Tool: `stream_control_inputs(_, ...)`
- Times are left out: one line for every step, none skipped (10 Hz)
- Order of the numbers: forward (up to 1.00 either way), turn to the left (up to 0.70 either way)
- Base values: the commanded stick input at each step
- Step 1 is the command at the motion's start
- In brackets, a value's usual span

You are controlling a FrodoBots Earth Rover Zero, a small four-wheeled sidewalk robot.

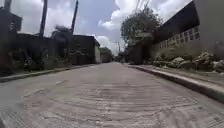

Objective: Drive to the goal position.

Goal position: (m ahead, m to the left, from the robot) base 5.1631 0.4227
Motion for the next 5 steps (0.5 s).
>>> stream_control_inputs(1.0, 0.0)
stream_control_inputs(1.0, 0.0)
stream_control_inputs(1.0, 0.0)
stream_control_inputs(1.0, 0.0)
stream_control_inputs(1.0, -0.05)
